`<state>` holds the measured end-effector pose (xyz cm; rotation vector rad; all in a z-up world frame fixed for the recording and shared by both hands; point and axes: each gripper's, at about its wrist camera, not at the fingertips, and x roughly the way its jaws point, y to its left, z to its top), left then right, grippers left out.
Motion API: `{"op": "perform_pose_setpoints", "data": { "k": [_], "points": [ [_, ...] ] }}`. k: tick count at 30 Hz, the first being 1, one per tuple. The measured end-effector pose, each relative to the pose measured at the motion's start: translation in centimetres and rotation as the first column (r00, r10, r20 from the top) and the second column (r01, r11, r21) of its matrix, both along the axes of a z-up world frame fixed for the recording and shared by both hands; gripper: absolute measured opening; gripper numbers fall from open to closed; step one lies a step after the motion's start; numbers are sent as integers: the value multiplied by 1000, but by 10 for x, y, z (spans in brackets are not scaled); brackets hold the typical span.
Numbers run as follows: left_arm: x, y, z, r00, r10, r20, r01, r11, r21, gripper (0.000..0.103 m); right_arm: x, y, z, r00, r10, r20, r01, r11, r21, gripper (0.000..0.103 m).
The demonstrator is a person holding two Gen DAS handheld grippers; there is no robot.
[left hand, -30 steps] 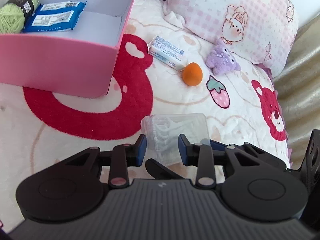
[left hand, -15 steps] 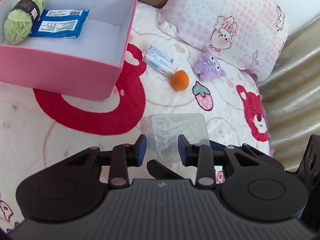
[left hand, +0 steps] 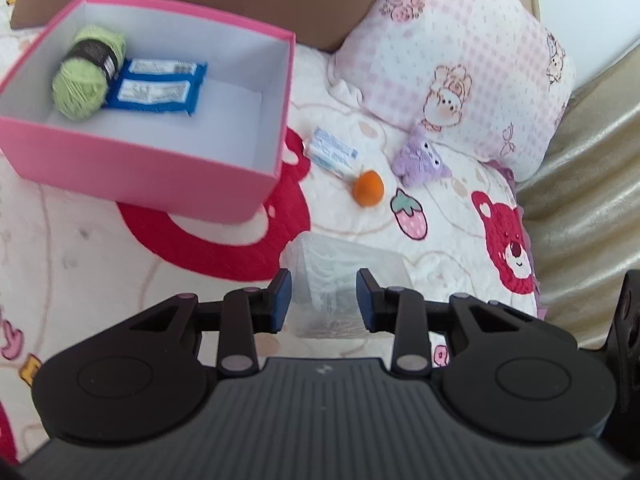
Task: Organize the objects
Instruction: 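Lift the floss-pick box with the left tool and carry it over the pink box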
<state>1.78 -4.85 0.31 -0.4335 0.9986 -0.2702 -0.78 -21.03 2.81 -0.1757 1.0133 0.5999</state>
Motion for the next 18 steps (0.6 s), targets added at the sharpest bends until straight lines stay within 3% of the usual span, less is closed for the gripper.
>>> {"op": "perform_pose_setpoints", "data": {
  "k": [7, 18],
  "points": [
    [-1, 25, 16, 1000, -1, 22, 1, 1000, 10, 33, -4, 17, 3, 999, 52, -9, -52, 999, -2, 78],
    [-13, 34, 33, 996, 7, 84, -13, 997, 71, 33, -16, 35, 17, 989, 91, 118, -91, 996, -2, 78]
  ]
}}
